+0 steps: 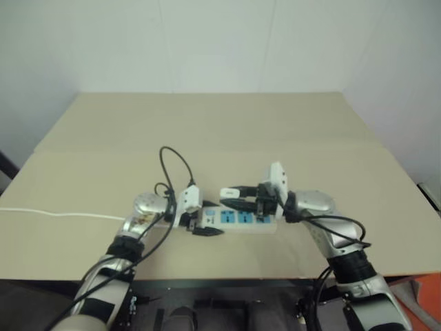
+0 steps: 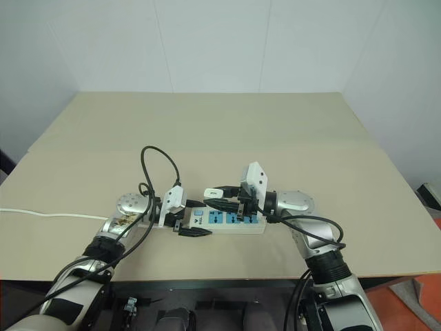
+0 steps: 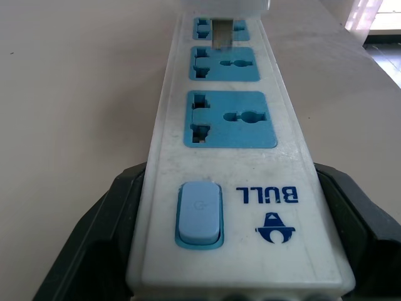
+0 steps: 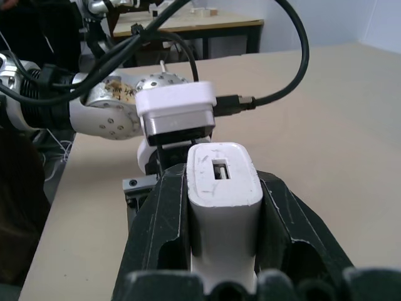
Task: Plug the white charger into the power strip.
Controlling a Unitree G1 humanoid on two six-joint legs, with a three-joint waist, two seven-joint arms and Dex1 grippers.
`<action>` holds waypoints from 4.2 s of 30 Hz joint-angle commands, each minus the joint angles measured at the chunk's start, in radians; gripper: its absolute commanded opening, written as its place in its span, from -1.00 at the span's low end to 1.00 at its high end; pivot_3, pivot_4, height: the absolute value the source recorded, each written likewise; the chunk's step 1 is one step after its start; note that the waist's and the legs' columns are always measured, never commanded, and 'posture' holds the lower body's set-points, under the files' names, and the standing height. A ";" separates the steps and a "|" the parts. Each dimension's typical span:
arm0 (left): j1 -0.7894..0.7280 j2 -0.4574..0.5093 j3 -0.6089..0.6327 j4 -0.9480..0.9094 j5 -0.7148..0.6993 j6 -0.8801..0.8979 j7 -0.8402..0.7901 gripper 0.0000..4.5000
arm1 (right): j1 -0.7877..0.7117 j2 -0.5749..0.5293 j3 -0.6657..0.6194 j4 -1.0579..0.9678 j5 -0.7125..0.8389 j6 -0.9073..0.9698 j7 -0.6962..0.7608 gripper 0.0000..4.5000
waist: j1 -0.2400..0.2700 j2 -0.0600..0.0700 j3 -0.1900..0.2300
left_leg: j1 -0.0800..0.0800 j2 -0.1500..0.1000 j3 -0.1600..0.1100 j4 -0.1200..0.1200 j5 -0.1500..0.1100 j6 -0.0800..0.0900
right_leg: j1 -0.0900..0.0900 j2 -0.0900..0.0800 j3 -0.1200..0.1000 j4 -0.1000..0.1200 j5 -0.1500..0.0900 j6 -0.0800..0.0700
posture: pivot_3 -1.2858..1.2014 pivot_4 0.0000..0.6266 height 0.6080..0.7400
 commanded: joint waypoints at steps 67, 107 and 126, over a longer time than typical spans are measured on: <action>0.040 0.045 -0.029 0.007 0.035 0.018 -0.015 0.47 | -0.094 0.008 0.021 0.485 -0.176 -0.232 0.188 -0.50 | -0.010 0.001 -0.001 | 0.003 0.000 0.000 -0.001 0.000 0.000 | 0.003 0.000 0.000 -0.001 -0.002 0.003 | 0.03 -0.52 1.00; 0.046 0.068 -0.041 -0.012 0.019 0.034 -0.006 0.47 | -0.030 -0.016 0.118 0.447 -0.212 -0.229 0.198 -0.50 | 0.002 0.002 -0.002 | 0.003 0.000 0.000 -0.003 -0.001 -0.001 | 0.003 0.000 0.000 -0.002 -0.003 0.004 | 0.03 -0.52 1.00; 0.041 0.069 -0.042 0.000 0.022 0.024 -0.004 0.47 | -0.021 -0.020 0.109 0.457 -0.211 -0.233 0.185 -0.18 | 0.002 0.003 -0.004 | 0.004 0.000 0.000 -0.003 -0.001 -0.001 | 0.003 0.000 0.000 -0.002 -0.004 0.004 | 0.03 -0.52 1.00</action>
